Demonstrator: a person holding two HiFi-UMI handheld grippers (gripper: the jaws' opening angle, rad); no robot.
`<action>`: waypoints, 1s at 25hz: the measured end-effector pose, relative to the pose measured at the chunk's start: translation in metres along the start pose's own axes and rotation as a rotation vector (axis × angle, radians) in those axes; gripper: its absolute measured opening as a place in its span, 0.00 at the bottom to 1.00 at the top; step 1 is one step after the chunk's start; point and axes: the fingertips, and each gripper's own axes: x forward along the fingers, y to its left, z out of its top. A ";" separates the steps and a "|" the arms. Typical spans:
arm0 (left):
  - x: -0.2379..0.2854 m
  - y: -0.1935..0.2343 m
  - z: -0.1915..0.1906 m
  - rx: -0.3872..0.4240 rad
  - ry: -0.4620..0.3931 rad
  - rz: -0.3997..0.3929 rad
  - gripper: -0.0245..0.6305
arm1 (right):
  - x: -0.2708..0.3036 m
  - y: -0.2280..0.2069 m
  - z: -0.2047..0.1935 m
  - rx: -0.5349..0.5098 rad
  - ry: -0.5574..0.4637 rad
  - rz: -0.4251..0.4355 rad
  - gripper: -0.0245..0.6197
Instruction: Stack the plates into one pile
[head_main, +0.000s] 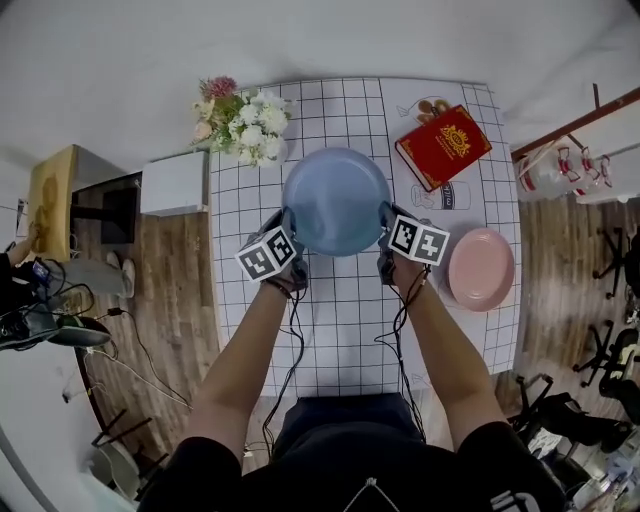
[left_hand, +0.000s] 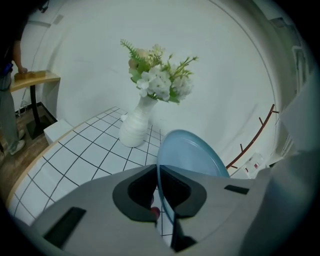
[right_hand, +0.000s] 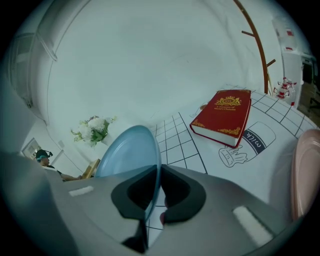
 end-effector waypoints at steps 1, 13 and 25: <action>-0.008 -0.003 0.002 -0.006 -0.005 -0.006 0.05 | -0.007 0.005 0.002 0.000 -0.006 0.003 0.07; -0.110 -0.035 0.037 0.003 -0.094 -0.067 0.05 | -0.098 0.070 0.017 0.011 -0.112 0.066 0.06; -0.210 -0.042 0.037 -0.001 -0.142 -0.099 0.05 | -0.185 0.121 -0.010 0.026 -0.161 0.099 0.06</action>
